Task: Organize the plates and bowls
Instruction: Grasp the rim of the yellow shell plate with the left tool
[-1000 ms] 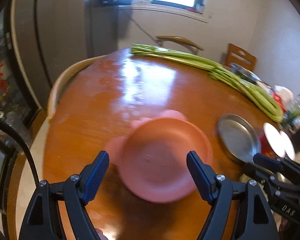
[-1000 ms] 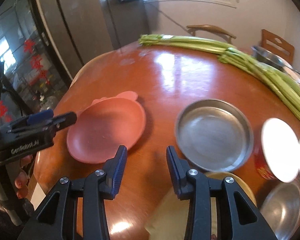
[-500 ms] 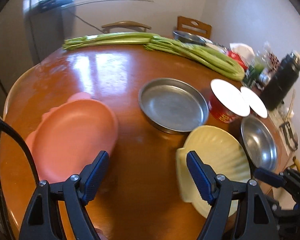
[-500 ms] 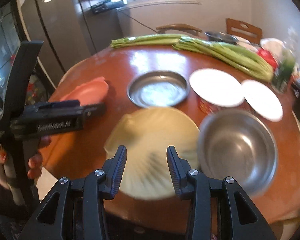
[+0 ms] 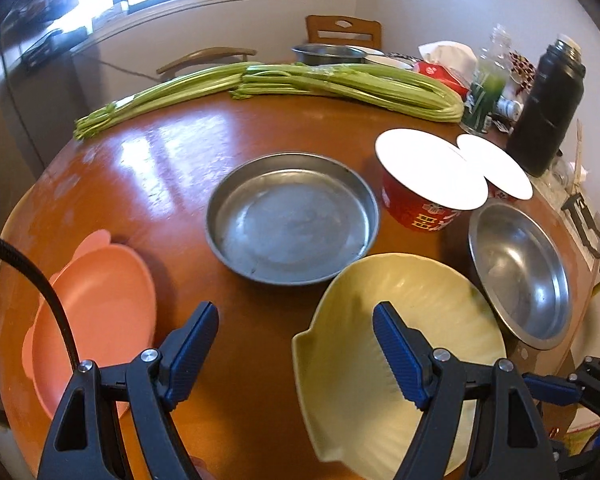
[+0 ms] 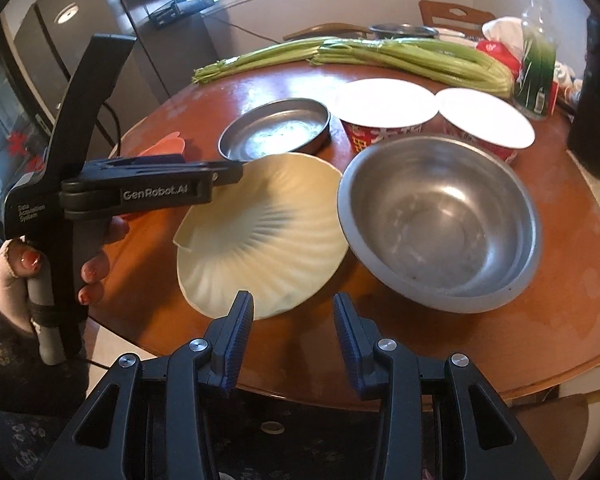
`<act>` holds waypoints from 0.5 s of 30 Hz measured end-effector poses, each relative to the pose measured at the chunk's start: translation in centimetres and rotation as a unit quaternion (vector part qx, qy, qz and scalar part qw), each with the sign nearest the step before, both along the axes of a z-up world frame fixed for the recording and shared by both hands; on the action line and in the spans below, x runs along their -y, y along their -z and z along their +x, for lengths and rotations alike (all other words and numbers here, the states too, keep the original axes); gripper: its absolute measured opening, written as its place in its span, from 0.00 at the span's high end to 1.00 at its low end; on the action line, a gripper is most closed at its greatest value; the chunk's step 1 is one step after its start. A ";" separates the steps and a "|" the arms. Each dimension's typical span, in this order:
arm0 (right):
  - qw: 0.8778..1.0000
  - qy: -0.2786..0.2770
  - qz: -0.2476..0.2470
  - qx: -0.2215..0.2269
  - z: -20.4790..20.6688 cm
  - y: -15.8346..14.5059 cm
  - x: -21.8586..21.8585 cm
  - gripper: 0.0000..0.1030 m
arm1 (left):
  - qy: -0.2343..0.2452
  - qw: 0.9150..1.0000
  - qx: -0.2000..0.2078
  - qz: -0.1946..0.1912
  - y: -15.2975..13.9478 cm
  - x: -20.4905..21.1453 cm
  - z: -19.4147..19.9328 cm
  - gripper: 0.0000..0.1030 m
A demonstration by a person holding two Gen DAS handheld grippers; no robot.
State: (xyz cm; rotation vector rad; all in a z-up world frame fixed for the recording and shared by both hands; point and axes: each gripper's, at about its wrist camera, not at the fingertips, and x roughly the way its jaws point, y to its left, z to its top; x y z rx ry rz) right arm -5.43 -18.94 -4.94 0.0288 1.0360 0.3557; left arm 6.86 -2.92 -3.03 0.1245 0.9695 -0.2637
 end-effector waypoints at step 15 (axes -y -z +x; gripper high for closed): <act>1.000 -0.006 0.011 -0.025 1.7 1.3 -1.9 0.57 | 0.037 0.999 -0.033 -0.002 2.4 1.6 -0.2 0.48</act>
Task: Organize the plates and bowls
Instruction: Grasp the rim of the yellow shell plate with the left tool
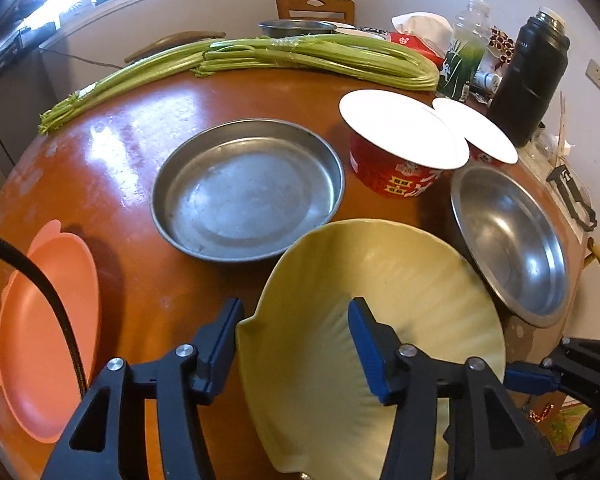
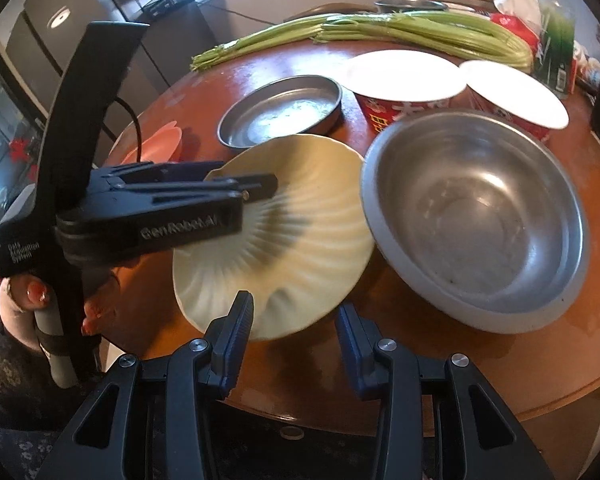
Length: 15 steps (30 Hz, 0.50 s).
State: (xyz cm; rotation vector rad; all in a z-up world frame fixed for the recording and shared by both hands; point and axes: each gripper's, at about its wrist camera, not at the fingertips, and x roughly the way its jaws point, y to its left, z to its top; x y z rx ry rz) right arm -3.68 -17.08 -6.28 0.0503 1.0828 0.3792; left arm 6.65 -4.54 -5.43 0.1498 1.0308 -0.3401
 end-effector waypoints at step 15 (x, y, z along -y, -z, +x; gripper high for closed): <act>0.999 -0.042 -0.016 0.028 0.3 -1.6 -3.4 0.56 | -0.058 0.998 0.030 -0.014 -2.9 -4.8 -2.6 0.48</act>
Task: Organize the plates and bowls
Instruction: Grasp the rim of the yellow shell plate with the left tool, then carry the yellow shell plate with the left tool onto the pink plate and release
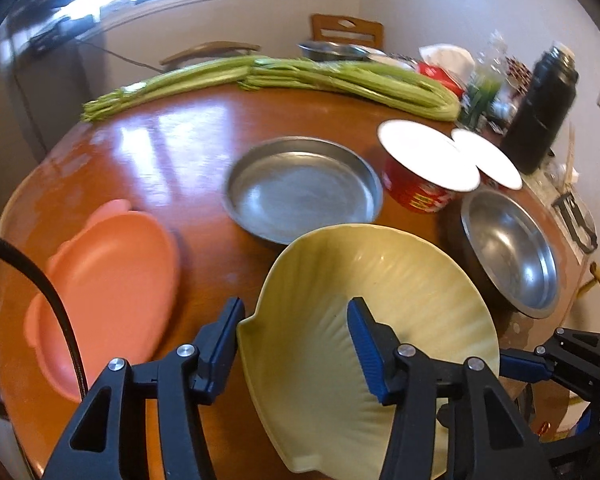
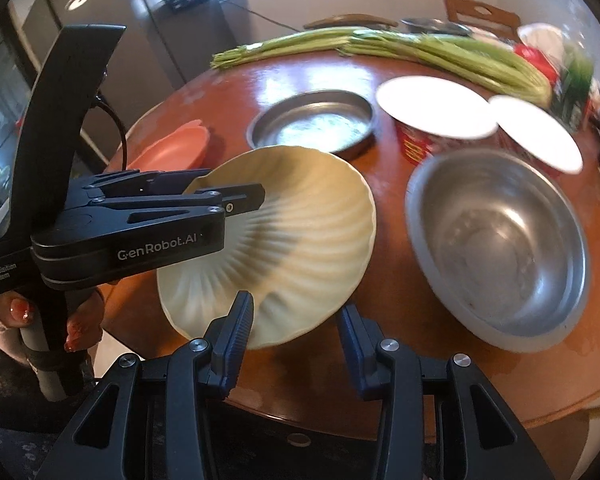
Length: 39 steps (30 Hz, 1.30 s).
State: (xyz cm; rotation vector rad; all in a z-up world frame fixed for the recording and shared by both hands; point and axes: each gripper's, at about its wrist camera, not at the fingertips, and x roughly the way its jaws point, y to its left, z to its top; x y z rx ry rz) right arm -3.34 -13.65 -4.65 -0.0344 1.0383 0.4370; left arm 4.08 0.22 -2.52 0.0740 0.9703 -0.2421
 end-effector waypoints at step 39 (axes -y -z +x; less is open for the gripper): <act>0.987 -0.154 -0.033 -0.019 8.7 2.1 -20.9 0.56 | -0.150 0.989 -0.002 0.018 -0.2 -17.9 7.2 0.48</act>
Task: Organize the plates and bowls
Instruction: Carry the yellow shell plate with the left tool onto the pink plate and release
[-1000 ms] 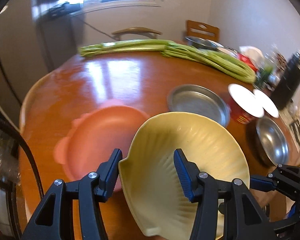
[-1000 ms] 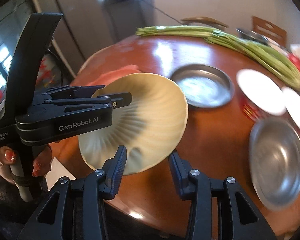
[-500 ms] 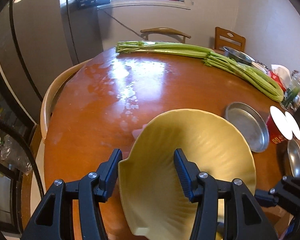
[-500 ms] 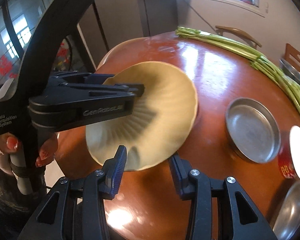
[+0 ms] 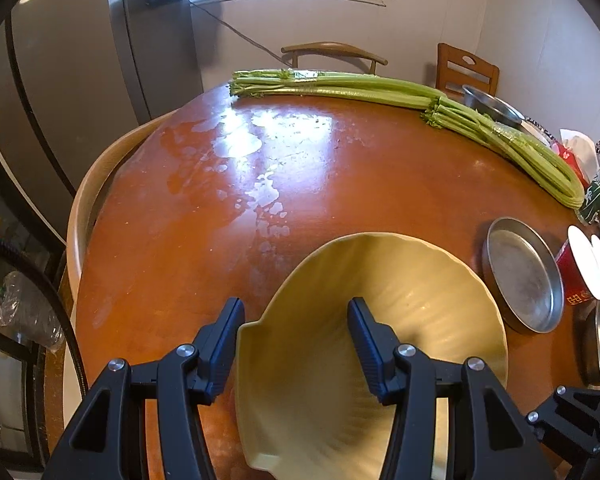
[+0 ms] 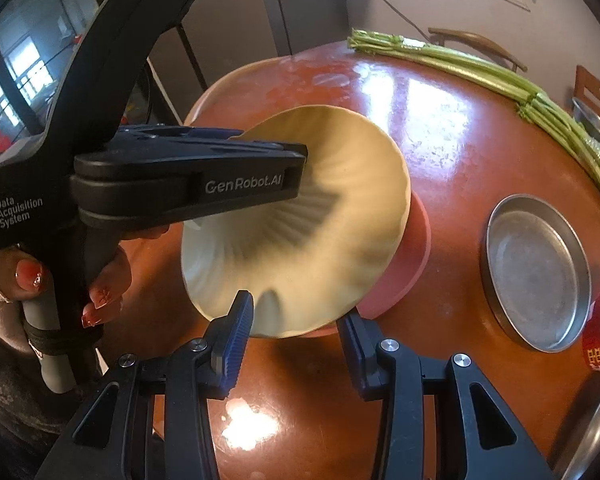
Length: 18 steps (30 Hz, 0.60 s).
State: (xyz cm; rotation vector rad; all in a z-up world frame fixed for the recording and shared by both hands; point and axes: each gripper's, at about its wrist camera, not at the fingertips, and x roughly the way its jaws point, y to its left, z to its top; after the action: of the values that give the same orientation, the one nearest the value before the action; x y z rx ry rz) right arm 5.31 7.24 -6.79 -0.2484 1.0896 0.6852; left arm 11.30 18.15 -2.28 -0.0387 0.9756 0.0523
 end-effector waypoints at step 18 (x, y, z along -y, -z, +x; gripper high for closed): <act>0.996 -0.027 -0.041 0.074 -2.7 -1.9 0.1 0.47 | -0.005 1.000 -0.009 0.003 0.9 0.1 1.3 0.48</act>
State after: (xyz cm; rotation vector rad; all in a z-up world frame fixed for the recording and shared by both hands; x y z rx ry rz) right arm 2.58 7.11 -4.88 -0.3935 0.9734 0.6597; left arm 12.64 18.09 -3.20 -0.0377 0.9933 0.0660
